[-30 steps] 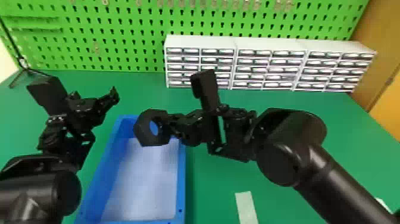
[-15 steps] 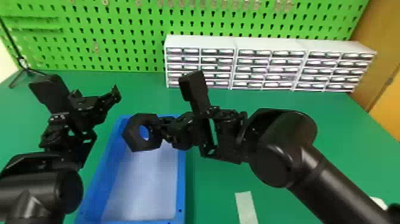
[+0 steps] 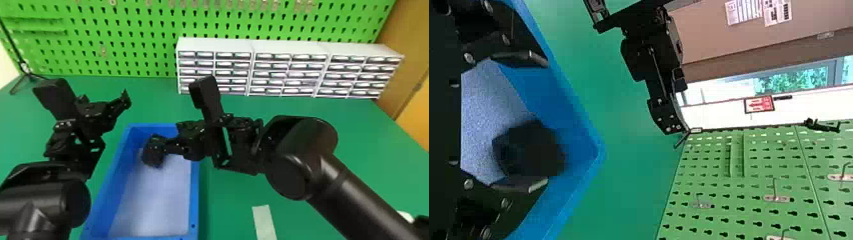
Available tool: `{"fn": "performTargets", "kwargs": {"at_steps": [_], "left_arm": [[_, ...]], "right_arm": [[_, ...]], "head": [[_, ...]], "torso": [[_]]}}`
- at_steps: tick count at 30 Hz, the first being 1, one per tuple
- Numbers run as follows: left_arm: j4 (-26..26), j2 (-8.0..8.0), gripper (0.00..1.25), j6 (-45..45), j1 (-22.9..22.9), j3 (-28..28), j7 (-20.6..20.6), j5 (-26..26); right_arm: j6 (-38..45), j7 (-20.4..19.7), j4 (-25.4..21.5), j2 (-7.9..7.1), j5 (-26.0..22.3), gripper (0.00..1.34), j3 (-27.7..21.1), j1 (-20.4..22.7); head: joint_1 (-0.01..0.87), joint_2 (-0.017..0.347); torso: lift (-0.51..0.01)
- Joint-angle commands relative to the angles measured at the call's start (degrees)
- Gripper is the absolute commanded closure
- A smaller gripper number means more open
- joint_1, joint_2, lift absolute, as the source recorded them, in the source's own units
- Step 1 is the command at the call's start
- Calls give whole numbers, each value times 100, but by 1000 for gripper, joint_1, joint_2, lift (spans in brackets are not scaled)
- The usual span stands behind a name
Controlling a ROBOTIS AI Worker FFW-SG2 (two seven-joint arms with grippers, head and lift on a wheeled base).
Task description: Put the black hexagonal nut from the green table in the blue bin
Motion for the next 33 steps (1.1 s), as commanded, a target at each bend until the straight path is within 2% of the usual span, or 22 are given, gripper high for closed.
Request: {"fn": "performTargets", "kwargs": {"at_steps": [1, 11, 19, 25, 33], "left_arm": [[1, 0, 110, 0, -1, -11, 8, 0], [1, 0, 110, 0, -1, -11, 8, 9], [1, 0, 110, 0, 8, -11, 8, 27], [1, 0, 110, 0, 34, -2, 8, 35], [1, 0, 110, 0, 61, 16, -1, 53]], "right_arm": [[6, 0, 2, -14, -4, 168, 28, -29], [15, 9, 2, -5, 4, 216, 10, -20], [67, 0, 2, 30, 92, 222, -254, 156], [85, 9, 2, 57, 250, 222, -711, 419], [138, 9, -51, 145, 470, 222, -1721, 859]], "head": [[692, 8], [692, 8], [692, 8], [692, 8], [692, 8]], "torso": [[-97], [-97], [-97], [-97], [-97]]}}
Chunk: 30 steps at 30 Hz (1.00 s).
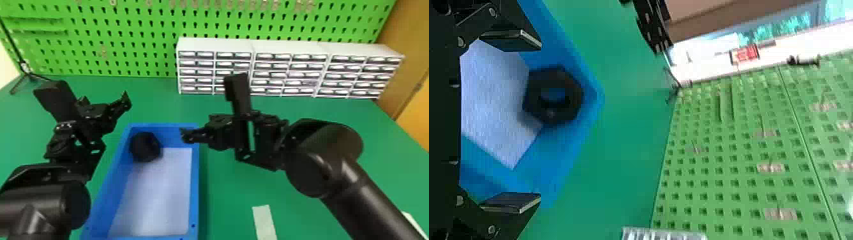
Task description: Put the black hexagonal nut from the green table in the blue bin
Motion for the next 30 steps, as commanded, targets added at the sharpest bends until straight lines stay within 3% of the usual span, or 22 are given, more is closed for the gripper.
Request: {"fn": "performTargets", "kwargs": {"at_steps": [1, 6, 20, 30], "left_arm": [[0, 0, 110, 0, 17, 8, -5, 8], [0, 0, 110, 0, 26, 8, 4, 8], [0, 0, 110, 0, 26, -27, -5, 26], [0, 0, 110, -9, 44, -53, 4, 69]], "right_arm": [[57, 0, -50, 72, 136, 222, -630, 241], [74, 0, -164, 213, 374, 222, -1350, 513], [-67, 17, -296, 494, 532, 217, -2695, 1129], [-559, 404, -296, 652, 804, 216, -3486, 1630]], "head": [[692, 8], [692, 8], [692, 8], [692, 8]], "torso": [[-97], [-97], [-97], [-97]]}}
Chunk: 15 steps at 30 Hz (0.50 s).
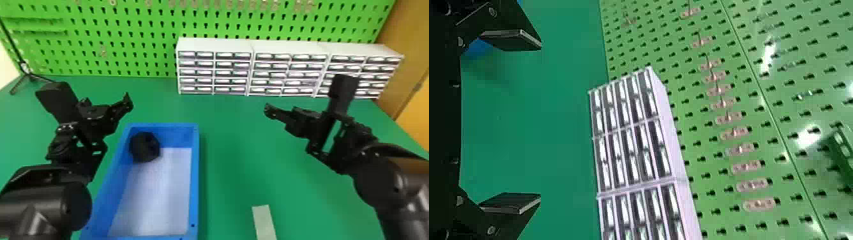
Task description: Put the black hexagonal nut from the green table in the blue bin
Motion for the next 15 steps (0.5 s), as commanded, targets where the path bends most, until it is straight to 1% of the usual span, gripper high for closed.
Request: {"fn": "performTargets", "kwargs": {"at_steps": [1, 7, 15], "left_arm": [[0, -9, 110, -12, 26, -7, 5, 16], [0, -26, 110, -29, 61, -7, -3, 16], [0, -26, 110, -56, 61, -7, -3, 25]], "right_arm": [[-287, 76, 10, 30, 88, 216, -327, 225], [-603, 164, 36, 13, 97, 214, -713, 515], [-937, 366, 265, 4, 150, 214, -1074, 673]], "head": [[692, 8], [692, 8], [692, 8]], "torso": [[-97], [-97], [-97]]}}
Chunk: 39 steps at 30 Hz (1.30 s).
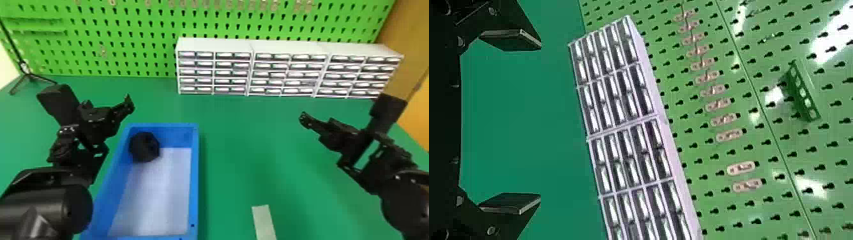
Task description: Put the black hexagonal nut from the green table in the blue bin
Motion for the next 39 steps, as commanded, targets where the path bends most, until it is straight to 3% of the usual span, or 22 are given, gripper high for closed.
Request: {"fn": "performTargets", "kwargs": {"at_steps": [1, 22, 27, 39], "left_arm": [[0, 0, 110, -13, -2, 0, -3, 0], [53, -9, 110, -30, -29, 35, 76, -52], [97, -9, 110, -30, -20, 44, 76, 27], [158, -18, 110, -30, -2, -26, 76, 71]], "right_arm": [[-179, 56, 166, -2, 28, 214, -169, 57], [-530, 364, 1080, -55, 248, 214, -2, -330], [-583, 355, 1168, -19, 529, 214, 50, -383], [-785, 355, 1212, 482, 1856, 219, -37, -515]], "head": [[692, 8], [692, 8], [692, 8], [692, 8]], "torso": [[-97], [-97], [-97], [-97]]}}
